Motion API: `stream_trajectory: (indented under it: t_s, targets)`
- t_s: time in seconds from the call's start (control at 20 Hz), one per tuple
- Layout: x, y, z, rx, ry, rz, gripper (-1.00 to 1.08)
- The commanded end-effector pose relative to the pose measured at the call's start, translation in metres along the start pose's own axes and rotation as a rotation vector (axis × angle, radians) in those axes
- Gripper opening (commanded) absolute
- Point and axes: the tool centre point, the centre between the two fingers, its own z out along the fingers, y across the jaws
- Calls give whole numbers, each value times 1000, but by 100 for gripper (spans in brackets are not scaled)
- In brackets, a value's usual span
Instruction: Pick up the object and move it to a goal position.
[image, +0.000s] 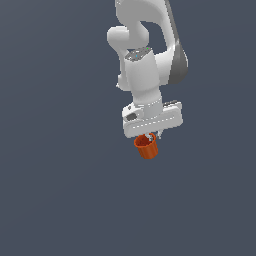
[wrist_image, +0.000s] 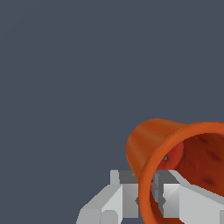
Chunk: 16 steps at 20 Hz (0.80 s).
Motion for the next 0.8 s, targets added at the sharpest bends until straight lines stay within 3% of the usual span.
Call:
stream_trajectory:
  t_s: [0.0,0.75]
  targets:
    - [6,-1,-9,18,35,-25,-100]
    - [26,-4,-52,113,189,-141,-100]
